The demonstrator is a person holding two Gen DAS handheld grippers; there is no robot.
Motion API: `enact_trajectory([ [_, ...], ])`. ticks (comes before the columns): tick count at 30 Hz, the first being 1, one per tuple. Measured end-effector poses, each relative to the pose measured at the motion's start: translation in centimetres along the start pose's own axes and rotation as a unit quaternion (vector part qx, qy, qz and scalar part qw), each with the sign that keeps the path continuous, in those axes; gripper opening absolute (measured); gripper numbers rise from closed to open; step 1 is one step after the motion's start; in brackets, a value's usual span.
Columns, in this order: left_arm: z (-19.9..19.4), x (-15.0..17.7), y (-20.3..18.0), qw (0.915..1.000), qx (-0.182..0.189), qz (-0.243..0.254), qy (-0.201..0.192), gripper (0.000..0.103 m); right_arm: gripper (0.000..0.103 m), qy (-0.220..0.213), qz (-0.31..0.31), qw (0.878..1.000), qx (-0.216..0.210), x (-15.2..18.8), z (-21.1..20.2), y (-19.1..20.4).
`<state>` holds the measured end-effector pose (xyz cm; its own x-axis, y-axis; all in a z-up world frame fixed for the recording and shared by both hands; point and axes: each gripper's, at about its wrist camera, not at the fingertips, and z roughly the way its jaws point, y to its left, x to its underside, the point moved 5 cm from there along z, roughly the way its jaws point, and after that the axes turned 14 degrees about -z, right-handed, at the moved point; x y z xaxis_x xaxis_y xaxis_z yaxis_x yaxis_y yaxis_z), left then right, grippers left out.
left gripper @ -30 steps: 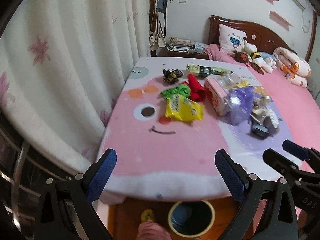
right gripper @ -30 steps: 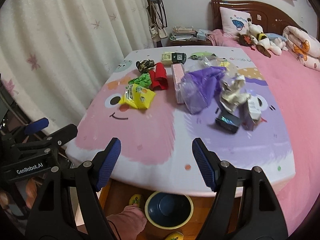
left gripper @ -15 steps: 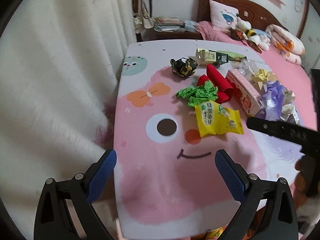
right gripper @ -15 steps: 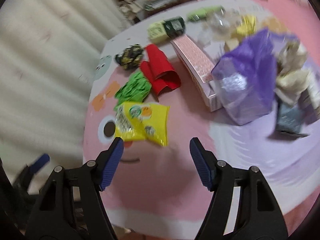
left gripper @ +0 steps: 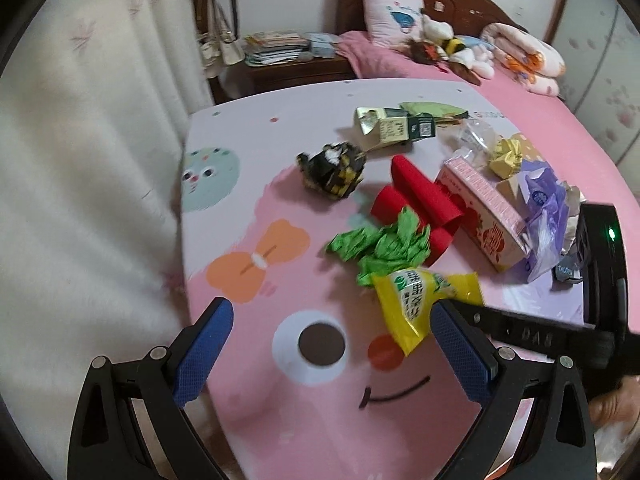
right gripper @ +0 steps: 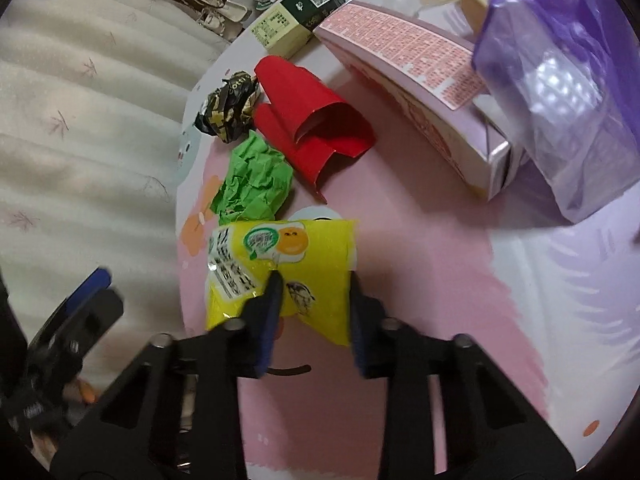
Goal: Collect trash
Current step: 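Grasp the yellow snack bag with the right gripper while the left gripper grasps green crumpled paper, then carry both items over the bin and open both grippers to drop them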
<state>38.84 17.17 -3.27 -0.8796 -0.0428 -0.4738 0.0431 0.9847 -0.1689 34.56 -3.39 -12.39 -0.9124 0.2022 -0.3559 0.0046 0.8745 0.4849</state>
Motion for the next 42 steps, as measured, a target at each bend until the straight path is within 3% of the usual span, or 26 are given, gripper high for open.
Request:
enact_trajectory([
  [4, 1.6, -1.5, -1.3, 0.9995, 0.025, 0.010, 0.017, 0.100, 0.010, -0.014, -0.015, 0.999, 0.028, 0.6, -2.0, 0.1],
  [9, 4.3, -2.2, -3.3, 0.9975, 0.040, 0.037, 0.046, 0.100, 0.009, -0.032, -0.026, 0.995, 0.096, 2.5, -6.2, -0.6],
  [18, 10.4, -2.7, -6.3, 0.9895, -0.002, 0.121, 0.078, 0.100, 0.008, -0.046, 0.014, 0.986, 0.158, 6.1, -11.1, -3.1],
  [20, 11.7, -2.4, -6.5, 0.9869, -0.011, 0.133, 0.091, 0.094, 0.008, -0.046, 0.017, 0.985, 0.164, 6.7, -11.8, -3.3],
  [21, 12.4, -2.2, -6.6, 0.9855, -0.011, 0.135, 0.102, 0.085, 0.008, -0.046, 0.016, 0.985, 0.166, 6.7, -11.9, -3.3],
  [22, 12.9, -1.9, -6.7, 0.9846, -0.008, 0.134, 0.112, 0.067, 0.008, -0.046, 0.014, 0.985, 0.168, 6.8, -12.2, -3.2],
  [24, 13.8, -1.4, -6.5, 0.9847, -0.007, 0.122, 0.125, 0.048, 0.008, -0.045, 0.005, 0.984, 0.174, 6.9, -12.5, -2.9],
  [27, 13.3, -1.0, -6.3, 0.9889, -0.005, 0.104, 0.106, 0.040, 0.008, -0.039, -0.008, 0.983, 0.178, 7.1, -12.9, -2.4],
  [31, 10.7, 0.5, -6.2, 0.9928, 0.014, 0.071, 0.096, 0.038, 0.008, -0.028, -0.034, 0.983, 0.178, 7.0, -12.8, -1.3],
  [42, -1.4, 7.7, -6.2, 0.9983, 0.026, 0.014, 0.051, 0.038, 0.008, -0.007, -0.157, 0.974, 0.165, 6.9, -14.3, 1.7],
])
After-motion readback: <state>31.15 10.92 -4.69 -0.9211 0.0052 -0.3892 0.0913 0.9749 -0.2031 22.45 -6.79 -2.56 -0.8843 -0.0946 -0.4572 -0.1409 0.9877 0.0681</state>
